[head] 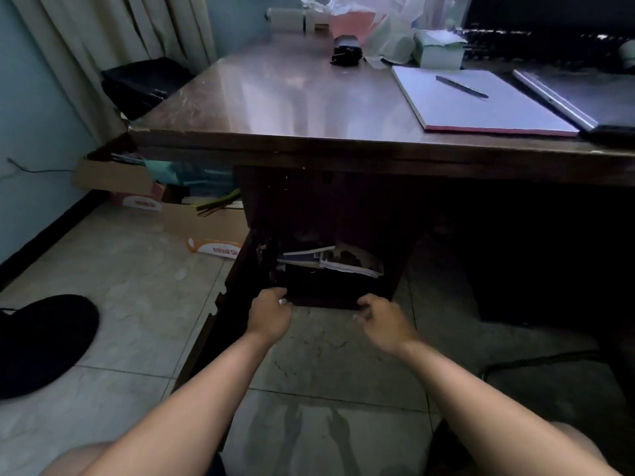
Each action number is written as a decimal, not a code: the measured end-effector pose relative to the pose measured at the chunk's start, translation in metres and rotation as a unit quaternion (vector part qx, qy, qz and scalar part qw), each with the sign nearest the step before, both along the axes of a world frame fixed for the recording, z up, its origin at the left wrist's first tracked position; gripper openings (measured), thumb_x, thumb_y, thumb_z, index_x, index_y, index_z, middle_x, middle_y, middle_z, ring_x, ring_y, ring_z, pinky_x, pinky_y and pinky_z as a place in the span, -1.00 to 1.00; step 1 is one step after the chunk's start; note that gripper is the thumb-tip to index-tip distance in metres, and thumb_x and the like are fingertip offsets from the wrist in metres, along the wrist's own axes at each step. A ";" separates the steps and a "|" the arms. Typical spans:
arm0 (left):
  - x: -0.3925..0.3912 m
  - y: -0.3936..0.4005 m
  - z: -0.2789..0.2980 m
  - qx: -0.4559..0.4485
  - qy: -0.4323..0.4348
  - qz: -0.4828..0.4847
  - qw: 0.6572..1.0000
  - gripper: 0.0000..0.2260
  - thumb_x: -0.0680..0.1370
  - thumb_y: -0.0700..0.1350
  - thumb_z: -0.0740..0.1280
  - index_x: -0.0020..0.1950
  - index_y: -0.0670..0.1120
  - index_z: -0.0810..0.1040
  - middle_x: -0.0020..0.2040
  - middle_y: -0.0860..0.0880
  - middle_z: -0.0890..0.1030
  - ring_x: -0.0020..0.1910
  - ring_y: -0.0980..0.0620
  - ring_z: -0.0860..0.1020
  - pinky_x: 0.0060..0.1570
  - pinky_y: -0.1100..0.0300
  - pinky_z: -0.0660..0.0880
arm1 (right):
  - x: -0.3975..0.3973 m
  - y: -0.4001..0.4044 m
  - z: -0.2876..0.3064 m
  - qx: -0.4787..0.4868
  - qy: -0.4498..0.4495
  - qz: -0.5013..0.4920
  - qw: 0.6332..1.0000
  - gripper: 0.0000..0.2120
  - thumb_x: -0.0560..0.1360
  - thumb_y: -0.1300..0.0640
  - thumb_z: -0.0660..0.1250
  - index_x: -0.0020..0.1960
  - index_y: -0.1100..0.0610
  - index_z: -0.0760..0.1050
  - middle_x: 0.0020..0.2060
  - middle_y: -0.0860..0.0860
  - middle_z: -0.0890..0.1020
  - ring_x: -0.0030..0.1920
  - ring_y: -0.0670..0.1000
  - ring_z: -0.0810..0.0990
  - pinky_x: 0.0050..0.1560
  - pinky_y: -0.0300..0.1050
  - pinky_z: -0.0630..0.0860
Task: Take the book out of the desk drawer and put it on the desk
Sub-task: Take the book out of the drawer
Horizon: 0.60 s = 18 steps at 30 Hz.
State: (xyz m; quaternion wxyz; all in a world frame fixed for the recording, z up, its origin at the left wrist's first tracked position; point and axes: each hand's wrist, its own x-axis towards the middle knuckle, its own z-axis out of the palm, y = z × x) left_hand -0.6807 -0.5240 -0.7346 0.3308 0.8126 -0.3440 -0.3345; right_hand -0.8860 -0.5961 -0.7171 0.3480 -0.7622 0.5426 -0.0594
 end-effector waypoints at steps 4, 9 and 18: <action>-0.002 -0.032 -0.013 -0.003 0.044 0.026 0.999 -0.79 0.53 -0.27 0.29 0.08 -0.20 0.67 -0.01 -0.03 0.63 0.05 -0.01 0.58 0.04 0.25 0.44 | 0.007 -0.030 -0.021 0.004 -0.008 -0.011 1.000 -0.63 0.54 0.20 0.27 0.33 0.16 0.49 -0.04 0.05 0.73 0.05 0.04 0.66 0.03 -0.13 0.52; 0.005 -0.082 -0.036 -0.006 0.151 0.089 0.984 -0.79 0.52 -0.29 0.32 0.11 -0.33 0.62 0.05 -0.17 0.65 0.15 -0.16 0.59 0.21 0.06 0.52 | 0.017 -0.066 -0.048 0.035 0.006 -0.016 0.999 -0.60 0.51 0.25 0.27 0.35 0.18 0.48 0.10 0.12 0.68 0.15 0.12 0.63 0.13 -0.14 0.51; 0.014 -0.151 -0.079 -0.034 0.310 0.216 0.925 -0.93 0.56 -0.30 0.33 0.03 -0.20 0.51 -0.03 -0.15 0.56 -0.11 -0.04 0.53 -0.02 0.06 0.48 | 0.042 -0.111 -0.079 0.046 0.010 -0.013 0.999 -0.64 0.52 0.13 0.29 0.31 0.09 0.50 0.05 0.06 0.71 0.14 0.10 0.63 0.13 -0.07 0.54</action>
